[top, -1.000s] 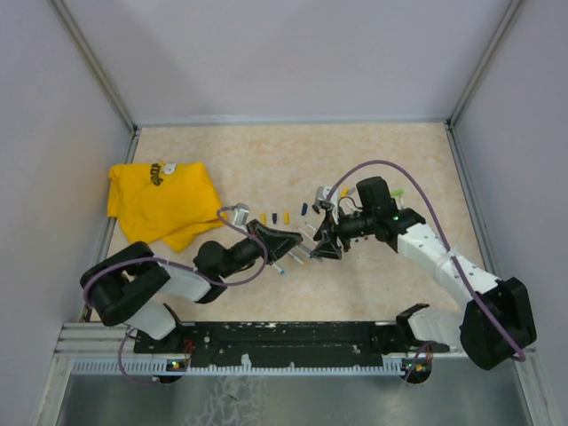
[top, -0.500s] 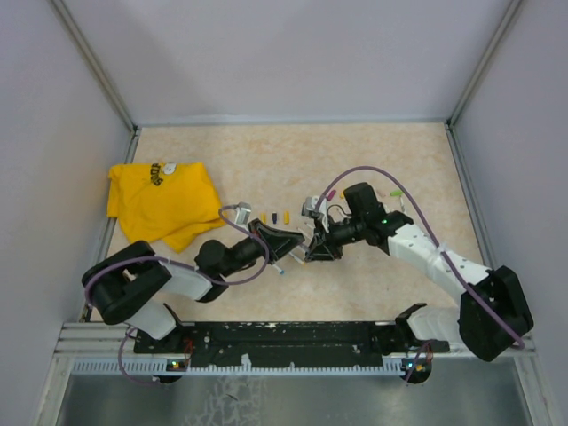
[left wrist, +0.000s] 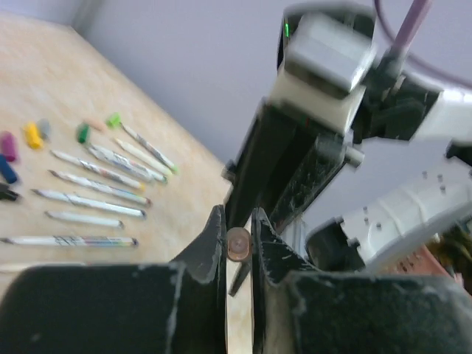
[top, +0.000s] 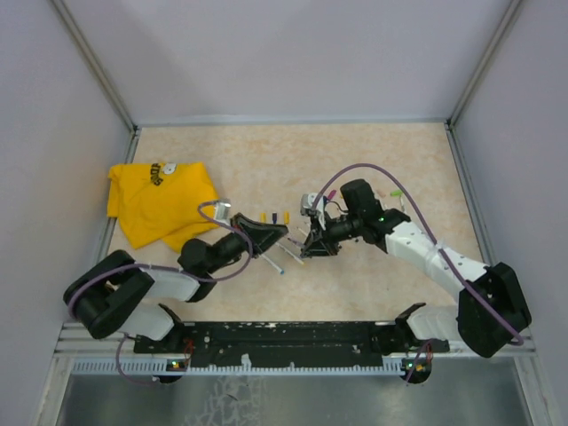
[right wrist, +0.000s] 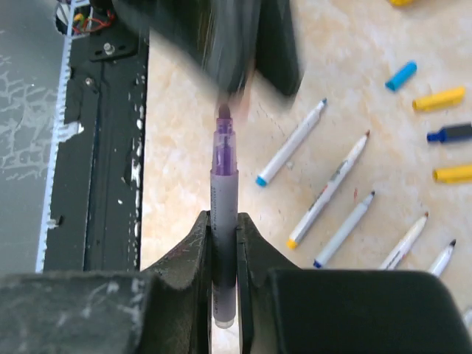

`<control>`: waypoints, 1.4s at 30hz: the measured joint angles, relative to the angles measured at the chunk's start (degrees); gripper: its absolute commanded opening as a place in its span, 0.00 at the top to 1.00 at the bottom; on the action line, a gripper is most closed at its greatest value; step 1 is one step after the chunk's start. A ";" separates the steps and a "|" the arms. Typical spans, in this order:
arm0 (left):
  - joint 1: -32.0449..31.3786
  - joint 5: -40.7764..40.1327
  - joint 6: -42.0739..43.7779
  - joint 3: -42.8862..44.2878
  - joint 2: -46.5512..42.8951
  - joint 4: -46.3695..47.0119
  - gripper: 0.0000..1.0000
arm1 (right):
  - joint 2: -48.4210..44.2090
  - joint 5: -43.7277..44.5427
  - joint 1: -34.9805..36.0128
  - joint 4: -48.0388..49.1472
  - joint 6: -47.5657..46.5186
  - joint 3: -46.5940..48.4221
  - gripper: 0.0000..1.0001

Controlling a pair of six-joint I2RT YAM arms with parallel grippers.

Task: Open the pen caps
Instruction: Open the pen cap from the pen, then place the pen at the center of the board.

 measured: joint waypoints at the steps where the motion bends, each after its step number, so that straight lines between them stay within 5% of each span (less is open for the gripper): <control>1: 1.55 -0.11 -0.63 -0.46 -1.38 0.24 1.00 | 0.00 0.70 0.02 -0.90 -0.46 0.37 1.00; 6: 8.20 -4.24 -0.76 -2.69 -8.98 0.09 1.00 | 0.26 0.79 -0.70 -5.35 -1.77 0.35 1.00; 23: 10.73 -12.87 4.70 -8.68 -33.38 -15.41 1.00 | 0.79 5.25 -2.14 -14.78 -7.69 1.14 1.00; 32: 10.82 -15.72 5.88 -11.45 -45.07 -27.58 1.00 | -4.39 9.86 -12.39 -20.00 -11.63 3.13 1.00; 42: 10.82 -15.74 5.95 -12.31 -45.53 -31.34 1.00 | -7.08 18.16 -29.68 -19.10 -8.02 3.15 1.00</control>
